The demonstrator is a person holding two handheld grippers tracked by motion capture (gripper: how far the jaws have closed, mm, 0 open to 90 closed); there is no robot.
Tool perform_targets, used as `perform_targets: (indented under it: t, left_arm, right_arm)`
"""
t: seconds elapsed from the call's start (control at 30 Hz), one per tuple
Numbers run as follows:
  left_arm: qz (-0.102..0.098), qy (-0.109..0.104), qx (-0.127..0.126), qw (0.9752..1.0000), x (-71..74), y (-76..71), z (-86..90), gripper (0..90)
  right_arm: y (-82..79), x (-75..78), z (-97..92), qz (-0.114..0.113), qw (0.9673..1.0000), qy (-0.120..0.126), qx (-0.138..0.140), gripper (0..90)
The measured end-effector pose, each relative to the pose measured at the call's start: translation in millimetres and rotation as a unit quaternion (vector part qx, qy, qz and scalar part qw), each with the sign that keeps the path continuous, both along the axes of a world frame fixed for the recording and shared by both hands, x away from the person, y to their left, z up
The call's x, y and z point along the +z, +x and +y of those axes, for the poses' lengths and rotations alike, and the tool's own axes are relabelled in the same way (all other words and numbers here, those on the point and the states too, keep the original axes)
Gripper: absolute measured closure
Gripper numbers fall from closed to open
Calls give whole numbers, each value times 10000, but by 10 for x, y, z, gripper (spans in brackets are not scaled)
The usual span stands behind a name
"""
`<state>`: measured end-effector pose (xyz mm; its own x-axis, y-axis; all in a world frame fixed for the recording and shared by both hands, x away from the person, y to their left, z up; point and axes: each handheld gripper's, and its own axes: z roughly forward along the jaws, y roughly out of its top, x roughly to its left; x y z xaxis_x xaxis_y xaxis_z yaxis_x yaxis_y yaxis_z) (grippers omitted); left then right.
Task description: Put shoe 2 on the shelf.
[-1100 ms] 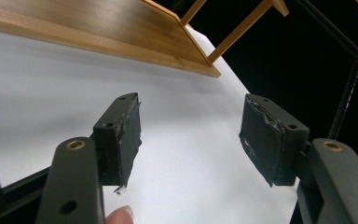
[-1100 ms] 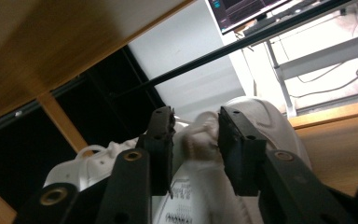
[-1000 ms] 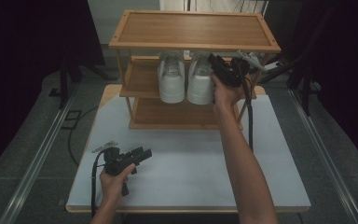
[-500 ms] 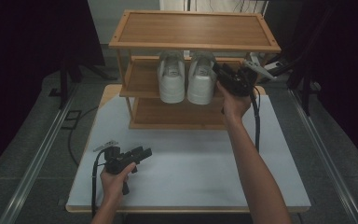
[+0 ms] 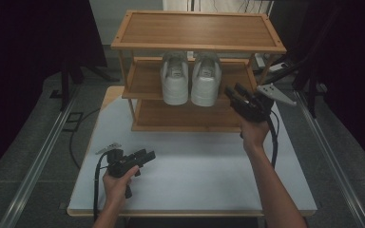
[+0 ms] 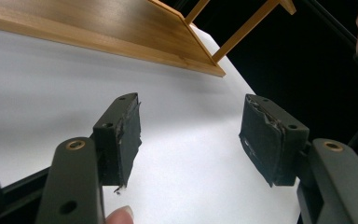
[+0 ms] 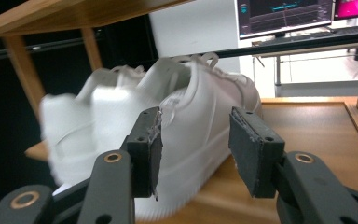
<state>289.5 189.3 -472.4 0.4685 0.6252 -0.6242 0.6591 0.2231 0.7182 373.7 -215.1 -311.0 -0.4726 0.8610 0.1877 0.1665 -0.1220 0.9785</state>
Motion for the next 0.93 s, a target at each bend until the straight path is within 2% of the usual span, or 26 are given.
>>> perform_targets:
  t: [0.07,0.17,0.3,0.47,0.57,0.67,0.83,0.9,0.93]
  left_arm:
    - [-17,-43,15,10000,19,-15,9,376]
    - [-80,4,25,10000,50,-30,17,376]
    - [-108,-31,72,9999,78,-44,12,376]
    - [-106,-16,90,9999,75,-38,31,376]
    - [-105,-1,96,9999,70,-31,41,376]
    - [-105,-15,95,9999,73,-29,42,376]
    - [-117,-44,122,9998,94,-30,43,376]
    - [-107,-24,138,9998,90,-25,42,375]
    - [-107,-19,138,9998,87,-24,43,375]
  right_arm:
    - [-153,-55,-58,-33,9999,-46,104,532]
    - [-361,-146,-127,-47,9997,-40,241,526]
    - [-590,-303,-222,-21,9991,-34,434,518]
    - [-781,-526,-318,59,9986,-87,520,511]
    - [-847,-658,-352,71,9986,-148,505,509]
    - [-840,-715,-346,113,9984,-157,536,497]
    - [-883,-780,-345,20,9984,-86,556,460]
    - [-866,-809,-366,180,9976,-162,641,442]
    - [-867,-825,-382,171,9979,-222,585,442]
